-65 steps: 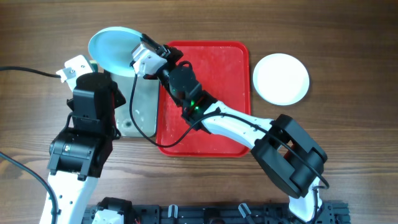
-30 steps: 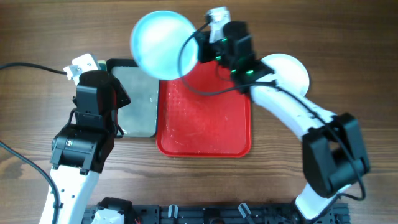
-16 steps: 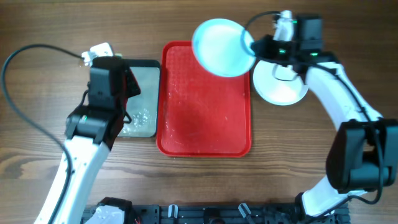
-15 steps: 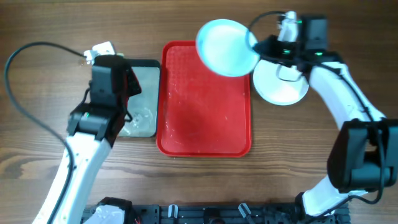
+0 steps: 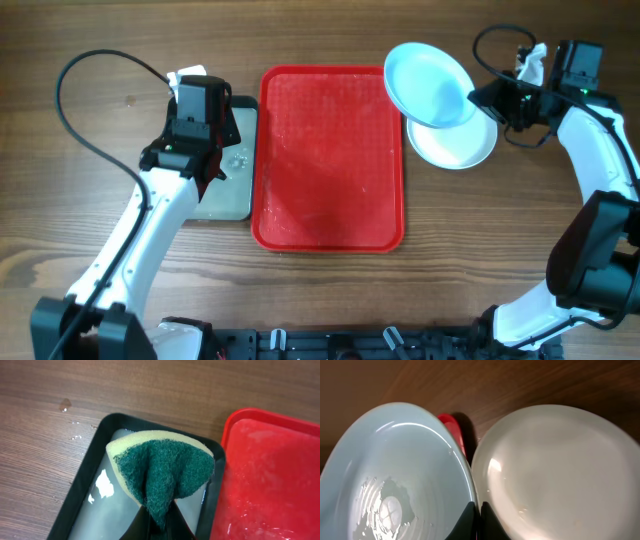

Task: Clean dirty plates on tray and stack at the side
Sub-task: 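Carry the blue plate right and lower it onto the white plate stack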

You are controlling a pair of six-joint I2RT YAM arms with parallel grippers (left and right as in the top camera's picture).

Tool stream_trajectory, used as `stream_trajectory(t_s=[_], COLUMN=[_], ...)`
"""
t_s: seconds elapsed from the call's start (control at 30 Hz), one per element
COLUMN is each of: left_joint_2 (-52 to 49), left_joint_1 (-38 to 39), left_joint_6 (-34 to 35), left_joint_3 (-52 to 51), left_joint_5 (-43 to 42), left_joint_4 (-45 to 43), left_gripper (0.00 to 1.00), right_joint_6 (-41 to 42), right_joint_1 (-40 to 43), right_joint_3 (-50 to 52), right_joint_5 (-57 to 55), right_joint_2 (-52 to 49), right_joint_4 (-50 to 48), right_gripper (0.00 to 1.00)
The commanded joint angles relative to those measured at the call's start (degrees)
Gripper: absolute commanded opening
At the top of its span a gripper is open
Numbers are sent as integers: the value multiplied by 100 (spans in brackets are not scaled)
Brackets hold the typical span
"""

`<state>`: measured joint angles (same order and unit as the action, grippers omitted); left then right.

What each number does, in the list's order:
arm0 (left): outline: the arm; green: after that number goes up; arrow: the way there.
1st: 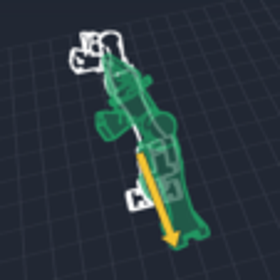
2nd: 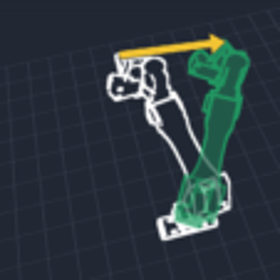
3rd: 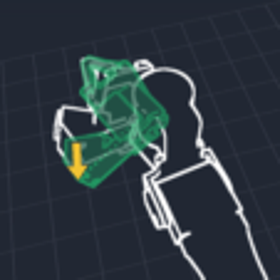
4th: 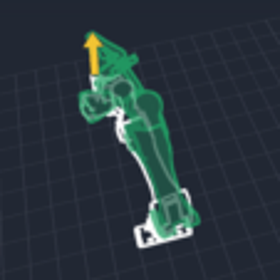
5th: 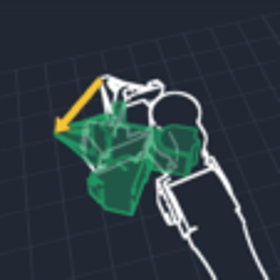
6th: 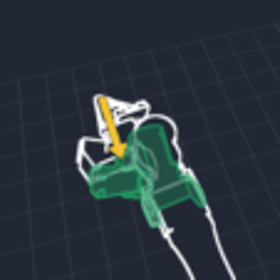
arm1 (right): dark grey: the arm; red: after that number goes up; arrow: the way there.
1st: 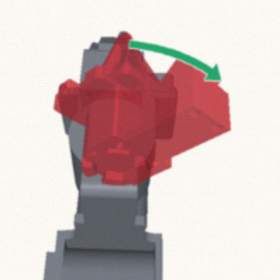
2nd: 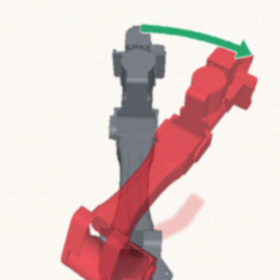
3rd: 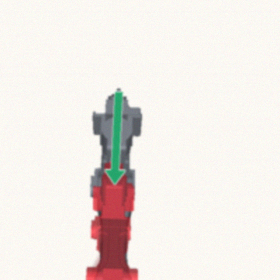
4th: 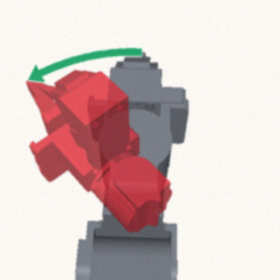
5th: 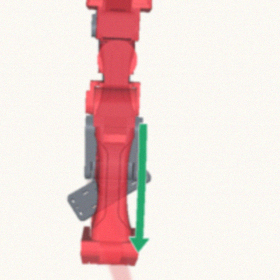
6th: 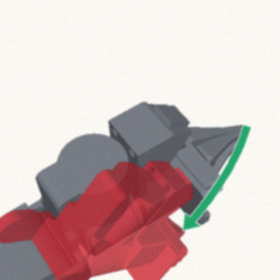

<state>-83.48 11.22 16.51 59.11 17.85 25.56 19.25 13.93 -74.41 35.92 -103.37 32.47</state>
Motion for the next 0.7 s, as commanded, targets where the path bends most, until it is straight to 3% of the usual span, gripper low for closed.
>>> stream_trajectory(t_s=[0.0,0.13,0.27,0.67], left_joint_2=[-267,-498,-597,-632], left_joint_1=[-22,-22,-22,-22], left_joint_6=[-133,-149,-634,-728], left_joint_3=[15,15,15,15], left_joint_5=[-52,-455,-1185,-1545], left_joint_4=[-107,-232,-332,-350], left_gripper=[4,4,4,4], right_joint_6=[-380,-428,-424,-407], right_joint_1=[17,17,17,17], right_joint_3=[-59,-59,-57,485], right_joint_5=[-387,-1480,-2719,-2911], right_joint_2=[214,212,208,153], right_joint_4=[136,203,216,446], right_gripper=[4,4,4,4])
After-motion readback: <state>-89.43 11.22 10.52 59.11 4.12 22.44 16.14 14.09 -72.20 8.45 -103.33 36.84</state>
